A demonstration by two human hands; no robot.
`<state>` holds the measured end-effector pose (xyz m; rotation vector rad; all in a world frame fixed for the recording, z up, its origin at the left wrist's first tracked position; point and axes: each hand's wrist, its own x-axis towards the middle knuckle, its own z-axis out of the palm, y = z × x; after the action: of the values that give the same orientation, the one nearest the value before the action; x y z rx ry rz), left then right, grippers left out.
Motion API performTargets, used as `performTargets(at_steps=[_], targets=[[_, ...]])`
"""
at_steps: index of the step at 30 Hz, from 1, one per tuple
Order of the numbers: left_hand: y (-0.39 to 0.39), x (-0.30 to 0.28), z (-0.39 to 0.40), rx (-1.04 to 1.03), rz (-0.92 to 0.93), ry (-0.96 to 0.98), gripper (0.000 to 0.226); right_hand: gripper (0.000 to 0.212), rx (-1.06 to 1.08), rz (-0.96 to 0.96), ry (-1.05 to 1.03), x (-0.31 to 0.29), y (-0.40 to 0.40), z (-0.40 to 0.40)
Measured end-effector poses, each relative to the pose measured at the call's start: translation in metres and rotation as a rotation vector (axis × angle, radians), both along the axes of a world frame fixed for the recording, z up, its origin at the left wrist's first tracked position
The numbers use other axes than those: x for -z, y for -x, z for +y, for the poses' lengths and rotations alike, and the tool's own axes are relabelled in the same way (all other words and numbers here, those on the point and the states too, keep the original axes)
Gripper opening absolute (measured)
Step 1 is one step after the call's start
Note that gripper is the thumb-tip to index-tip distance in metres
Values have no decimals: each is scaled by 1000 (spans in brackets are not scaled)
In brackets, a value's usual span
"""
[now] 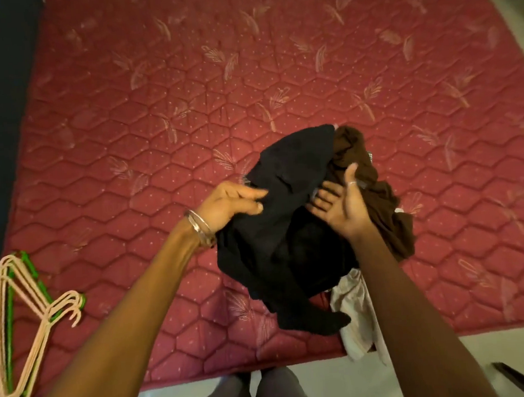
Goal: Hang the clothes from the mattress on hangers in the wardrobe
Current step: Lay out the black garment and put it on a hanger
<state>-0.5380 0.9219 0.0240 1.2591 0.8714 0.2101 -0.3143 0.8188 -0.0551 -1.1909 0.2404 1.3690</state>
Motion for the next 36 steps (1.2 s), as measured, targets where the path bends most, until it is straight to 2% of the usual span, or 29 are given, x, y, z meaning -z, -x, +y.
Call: performTargets(at_steps=[2,3,5,7,8,9,11,12,13,15,16,18,20,21,22,23,24,27,29,31,34,36], targets=[[11,-9,-5,236,50,36,61,53,-40,16,-65,-11,-3,44],[15,-6,-6,347,133,59,58,44,-70,-65,-23,-15,-1,62],[32,6,-5,498,342,37,36,35,-158,-345,145,-25,8,92],[45,17,1,505,497,-108,23,30,-254,-612,87,-39,25,104],[48,19,6,387,542,-196,21,29,-312,-698,-12,-51,39,103],[47,13,9,187,510,-256,16,27,-379,-805,-142,-59,54,97],[38,-10,15,-298,238,-81,20,28,-620,-1121,-416,-72,87,77],[33,-17,19,-455,114,46,29,35,-785,-1276,-546,-74,102,67],[30,-25,20,-522,34,91,36,41,-947,-1416,-632,-73,117,57],[31,-28,16,-590,83,-24,20,43,-1233,-1550,-658,-74,140,47],[33,-24,13,-704,155,-64,15,43,-1352,-1566,-657,-74,149,44],[47,-24,5,-993,185,-31,26,57,-1599,-1422,-700,-72,160,39],[64,-26,5,-1074,117,-40,37,76,-1759,-1073,-658,-71,152,40],[70,-30,8,-1017,111,-90,39,73,-1755,-884,-563,-71,141,42],[79,-37,11,-947,112,-168,39,58,-1699,-765,-468,-73,129,46],[88,-47,13,-885,98,-243,40,37,-1571,-740,-391,-75,119,51],[97,-59,16,-833,48,-299,40,20,-1379,-801,-352,-78,109,60],[116,-104,26,-688,-157,-328,38,30,-810,-918,-258,-92,89,91],[128,-139,32,-593,-344,-327,45,30,-621,-957,-224,-105,90,115],[138,-178,35,-481,-533,-303,47,33,-645,-964,-213,-114,101,134],[164,-235,40,-353,-770,-261,43,38,-808,-845,-201,-136,140,145],[176,-258,41,-324,-836,-275,45,36,-887,-744,-243,-151,169,142]])
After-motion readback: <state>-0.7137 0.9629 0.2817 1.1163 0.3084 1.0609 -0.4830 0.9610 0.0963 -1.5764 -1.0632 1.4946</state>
